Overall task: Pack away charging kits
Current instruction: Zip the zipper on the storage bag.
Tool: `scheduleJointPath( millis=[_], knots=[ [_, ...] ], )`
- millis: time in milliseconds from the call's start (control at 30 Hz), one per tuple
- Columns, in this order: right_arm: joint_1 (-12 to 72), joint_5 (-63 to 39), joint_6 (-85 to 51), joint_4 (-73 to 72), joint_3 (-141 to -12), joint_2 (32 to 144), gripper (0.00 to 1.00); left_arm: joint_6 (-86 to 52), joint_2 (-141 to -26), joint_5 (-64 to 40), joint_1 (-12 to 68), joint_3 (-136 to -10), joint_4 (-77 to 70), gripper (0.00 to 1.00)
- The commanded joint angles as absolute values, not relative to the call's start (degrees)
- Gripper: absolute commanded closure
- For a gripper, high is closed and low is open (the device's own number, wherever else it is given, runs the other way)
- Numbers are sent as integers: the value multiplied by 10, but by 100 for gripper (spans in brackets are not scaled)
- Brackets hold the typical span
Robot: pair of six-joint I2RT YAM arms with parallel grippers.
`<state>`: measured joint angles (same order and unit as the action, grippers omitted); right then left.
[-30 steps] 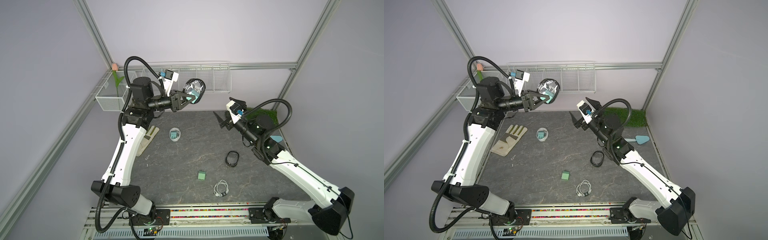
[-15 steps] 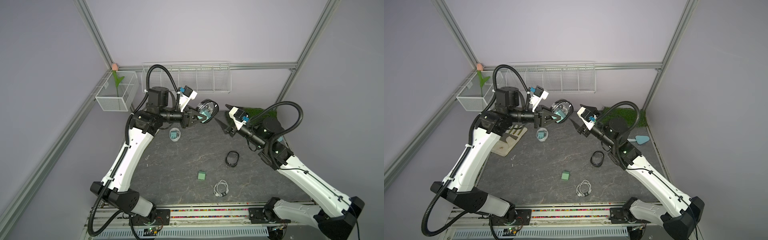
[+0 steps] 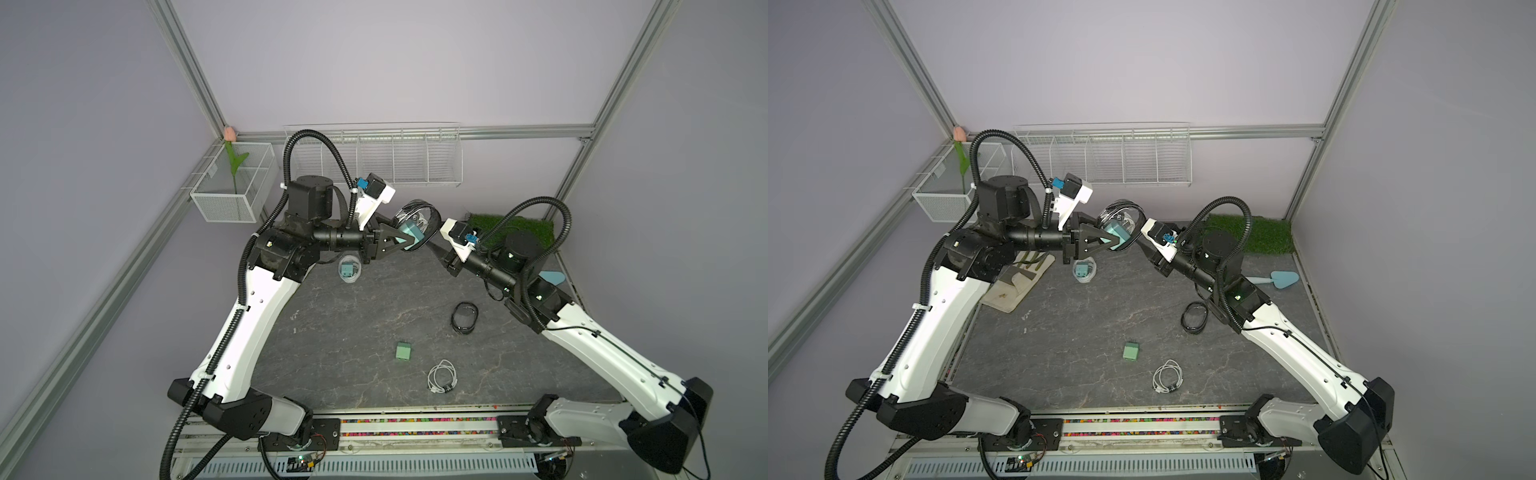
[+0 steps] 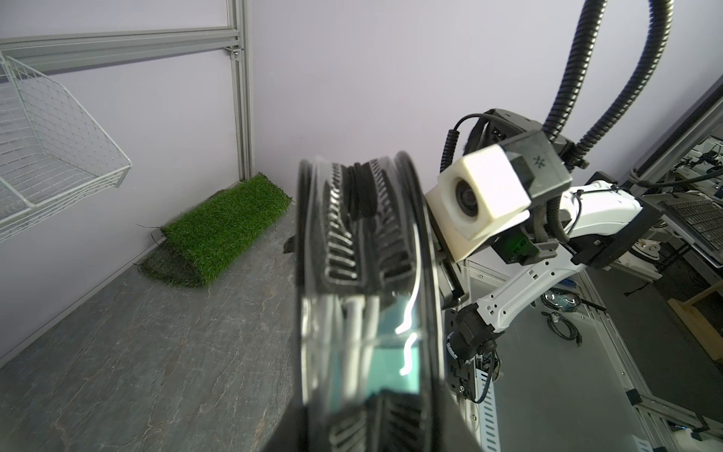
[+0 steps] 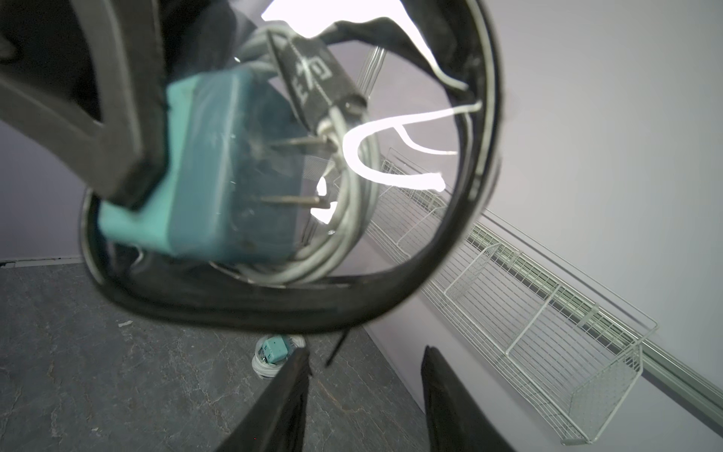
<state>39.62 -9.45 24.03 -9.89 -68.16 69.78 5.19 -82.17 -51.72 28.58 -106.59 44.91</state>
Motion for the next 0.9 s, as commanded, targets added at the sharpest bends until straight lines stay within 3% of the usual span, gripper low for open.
scheduleJointPath(
  millis=[0,100,233,433,633,867],
  knots=[
    [403,-105,244,-111,-699,693,48,73,-821,-504,288,-1071,459,100],
    [405,-86,236,-119,-702,694,48,77,-823,-500,288,-1069,461,100],
    [405,-80,229,-117,-711,698,55,79,-825,-497,288,-1066,463,100],
    [404,-61,224,-128,-716,704,77,86,-825,-501,288,-1064,470,100],
    [404,-72,226,-133,-710,701,93,83,-827,-505,289,-1063,467,100],
    [404,-47,266,-133,-696,694,94,101,-823,-527,289,-1065,482,100]
  ],
)
